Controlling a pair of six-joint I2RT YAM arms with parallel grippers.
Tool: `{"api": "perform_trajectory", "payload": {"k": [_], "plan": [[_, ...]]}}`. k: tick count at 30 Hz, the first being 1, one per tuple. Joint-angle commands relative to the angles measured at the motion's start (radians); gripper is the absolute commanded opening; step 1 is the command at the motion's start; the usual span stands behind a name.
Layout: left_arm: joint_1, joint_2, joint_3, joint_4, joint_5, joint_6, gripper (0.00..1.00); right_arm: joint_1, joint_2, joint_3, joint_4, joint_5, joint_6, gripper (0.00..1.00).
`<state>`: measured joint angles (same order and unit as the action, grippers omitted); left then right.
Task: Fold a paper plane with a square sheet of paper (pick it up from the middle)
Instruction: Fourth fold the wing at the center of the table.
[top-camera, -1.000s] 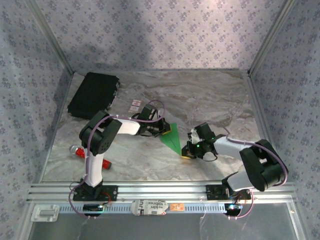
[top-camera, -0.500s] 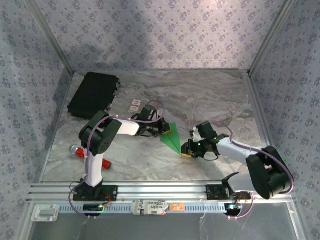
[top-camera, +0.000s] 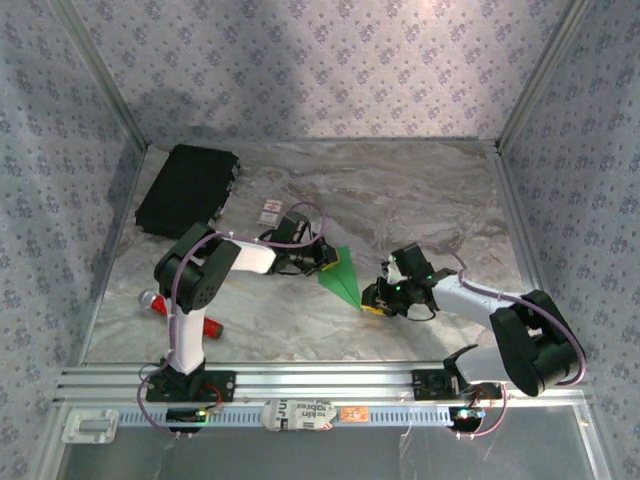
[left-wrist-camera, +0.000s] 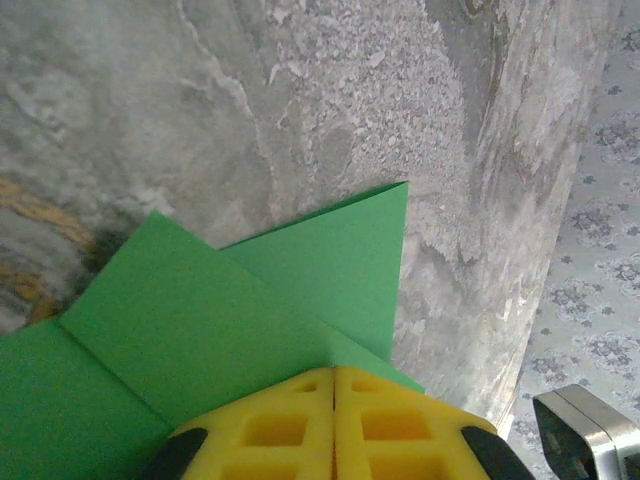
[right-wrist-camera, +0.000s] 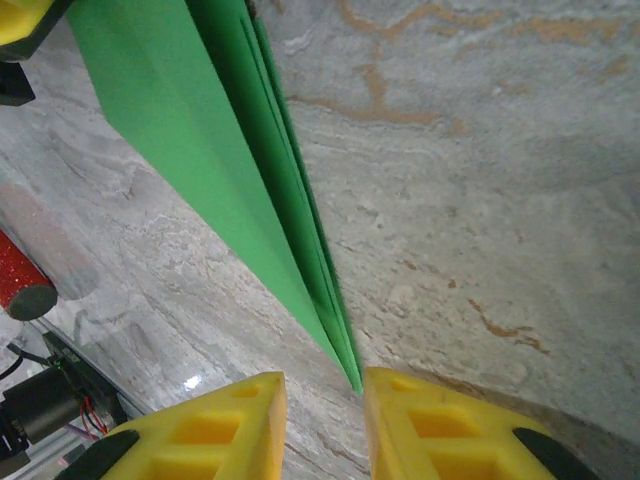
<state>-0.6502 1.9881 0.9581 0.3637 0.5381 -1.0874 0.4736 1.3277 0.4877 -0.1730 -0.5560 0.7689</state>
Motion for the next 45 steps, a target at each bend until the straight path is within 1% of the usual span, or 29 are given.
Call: {"api": "perform_trajectory", "payload": {"k": [1,9,16,18,20,22,26,31,34,36,40,45], "plan": [[0.01,0.02,-0.051,-0.101,-0.053,-0.016,0.07,0.004,0.0,-0.016,-0.019,0.015,0.021,0.28],[0.014,0.017,-0.055,-0.094,-0.053,-0.02,0.07,0.007,-0.001,-0.021,-0.011,0.014,0.035,0.31],[0.016,0.012,-0.064,-0.085,-0.055,-0.028,0.07,0.019,-0.021,-0.034,0.021,-0.011,0.058,0.3],[0.016,0.012,-0.069,-0.086,-0.055,-0.028,0.07,0.021,-0.034,-0.033,0.037,-0.016,0.068,0.28],[0.017,0.012,-0.073,-0.083,-0.056,-0.029,0.07,0.025,-0.048,-0.018,0.054,-0.012,0.074,0.2],[0.018,0.012,-0.075,-0.079,-0.055,-0.03,0.07,0.033,-0.042,0.005,0.077,-0.016,0.068,0.16],[0.017,0.015,-0.076,-0.079,-0.053,-0.029,0.07,0.053,0.039,0.09,0.112,-0.012,0.05,0.09],[0.017,0.018,-0.074,-0.084,-0.05,-0.026,0.07,0.088,0.192,0.177,0.175,0.025,0.046,0.06],[0.019,0.018,-0.074,-0.086,-0.05,-0.024,0.07,0.093,0.273,0.185,0.177,0.05,0.036,0.05],[0.02,0.017,-0.076,-0.085,-0.05,-0.025,0.07,0.091,0.295,0.156,0.191,0.048,0.035,0.05],[0.025,0.012,-0.083,-0.082,-0.052,-0.03,0.07,0.088,0.246,0.067,0.194,0.038,0.031,0.05],[0.029,0.004,-0.085,-0.081,-0.055,-0.034,0.07,0.089,0.083,-0.074,0.156,0.031,0.04,0.08]]}}
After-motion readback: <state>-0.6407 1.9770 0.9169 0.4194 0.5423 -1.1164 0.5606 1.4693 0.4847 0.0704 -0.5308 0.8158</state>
